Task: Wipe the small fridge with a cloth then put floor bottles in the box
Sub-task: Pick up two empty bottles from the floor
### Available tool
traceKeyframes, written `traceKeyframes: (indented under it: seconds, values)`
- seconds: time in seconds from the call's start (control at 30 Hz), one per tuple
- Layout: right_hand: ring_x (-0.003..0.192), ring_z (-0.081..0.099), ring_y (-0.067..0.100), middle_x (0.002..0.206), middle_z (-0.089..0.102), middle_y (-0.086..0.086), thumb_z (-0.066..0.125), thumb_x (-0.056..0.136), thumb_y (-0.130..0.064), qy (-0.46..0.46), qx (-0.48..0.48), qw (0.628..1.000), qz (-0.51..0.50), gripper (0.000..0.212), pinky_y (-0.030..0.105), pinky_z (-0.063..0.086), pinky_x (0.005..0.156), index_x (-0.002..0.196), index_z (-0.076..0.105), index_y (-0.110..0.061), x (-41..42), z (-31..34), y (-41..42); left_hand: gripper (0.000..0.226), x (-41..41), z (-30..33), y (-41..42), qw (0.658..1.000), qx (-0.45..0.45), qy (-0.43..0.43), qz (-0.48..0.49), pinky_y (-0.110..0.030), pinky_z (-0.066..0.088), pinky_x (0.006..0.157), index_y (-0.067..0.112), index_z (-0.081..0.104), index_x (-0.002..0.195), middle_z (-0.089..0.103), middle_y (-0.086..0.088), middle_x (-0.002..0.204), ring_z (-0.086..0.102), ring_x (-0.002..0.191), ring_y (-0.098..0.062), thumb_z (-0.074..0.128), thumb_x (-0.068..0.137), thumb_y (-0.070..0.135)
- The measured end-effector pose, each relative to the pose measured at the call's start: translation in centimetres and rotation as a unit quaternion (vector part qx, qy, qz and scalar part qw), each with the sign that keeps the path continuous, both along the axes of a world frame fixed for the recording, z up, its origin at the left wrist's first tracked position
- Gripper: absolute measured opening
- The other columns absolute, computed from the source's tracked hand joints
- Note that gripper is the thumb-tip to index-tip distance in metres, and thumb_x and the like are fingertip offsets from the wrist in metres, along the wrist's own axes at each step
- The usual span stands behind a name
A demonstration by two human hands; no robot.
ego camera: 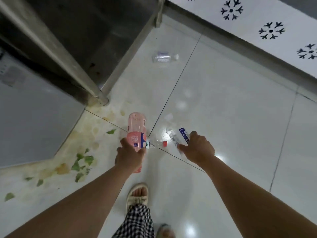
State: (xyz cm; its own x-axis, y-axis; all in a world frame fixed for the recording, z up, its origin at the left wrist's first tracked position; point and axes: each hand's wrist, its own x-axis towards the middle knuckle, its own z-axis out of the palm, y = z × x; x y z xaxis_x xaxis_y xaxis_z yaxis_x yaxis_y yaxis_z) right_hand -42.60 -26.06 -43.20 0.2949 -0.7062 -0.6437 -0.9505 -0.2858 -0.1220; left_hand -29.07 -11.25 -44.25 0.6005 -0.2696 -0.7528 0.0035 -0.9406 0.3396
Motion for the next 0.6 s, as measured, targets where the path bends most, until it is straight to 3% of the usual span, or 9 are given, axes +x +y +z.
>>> traceKeyframes:
  seconds: [0.13, 0.33, 0.6]
  values:
    - [0.101, 0.060, 0.030, 0.107, 0.061, 0.008, 0.061, 0.082, -0.050, 0.015, 0.016, 0.998, 0.051, 0.050, 0.029, 0.039, 0.070, 0.111, 0.048, -0.011, 3.0, -3.3, -3.2, 0.062, 0.1, -3.2, -1.9, 0.998, 0.020, 0.017, 0.058, -0.047, 0.049, 0.091, 0.002, 0.026, 0.132, 0.051, -0.022, 0.125, 0.056, 0.108, -0.038, 0.059, 0.089, 0.033]
    - [0.107, 0.058, 0.030, 0.115, 0.059, 0.009, 0.059, 0.083, -0.054, 0.010, 0.062, 0.989, 0.133, 0.055, 0.029, 0.039, 0.075, 0.115, 0.048, -0.010, 6.8, -9.1, -7.2, 0.062, -0.3, -7.8, -4.9, 0.974, 0.030, 0.026, 0.224, -0.036, 0.047, 0.077, 0.002, 0.027, 0.131, 0.051, -0.022, 0.125, 0.056, 0.106, -0.037, 0.060, 0.088, 0.032]
    - [0.103, 0.059, 0.033, 0.111, 0.060, 0.012, 0.060, 0.082, -0.051, 0.001, 0.084, 0.942, 0.325, 0.056, 0.030, 0.039, 0.070, 0.114, 0.047, -0.007, 10.1, -16.6, -8.3, 0.072, -4.7, -14.5, -5.9, 0.881, 0.093, -0.006, 0.465, -0.045, 0.043, 0.093, 0.004, 0.015, 0.140, 0.044, -0.027, 0.133, 0.049, 0.115, -0.042, 0.058, 0.090, 0.033]
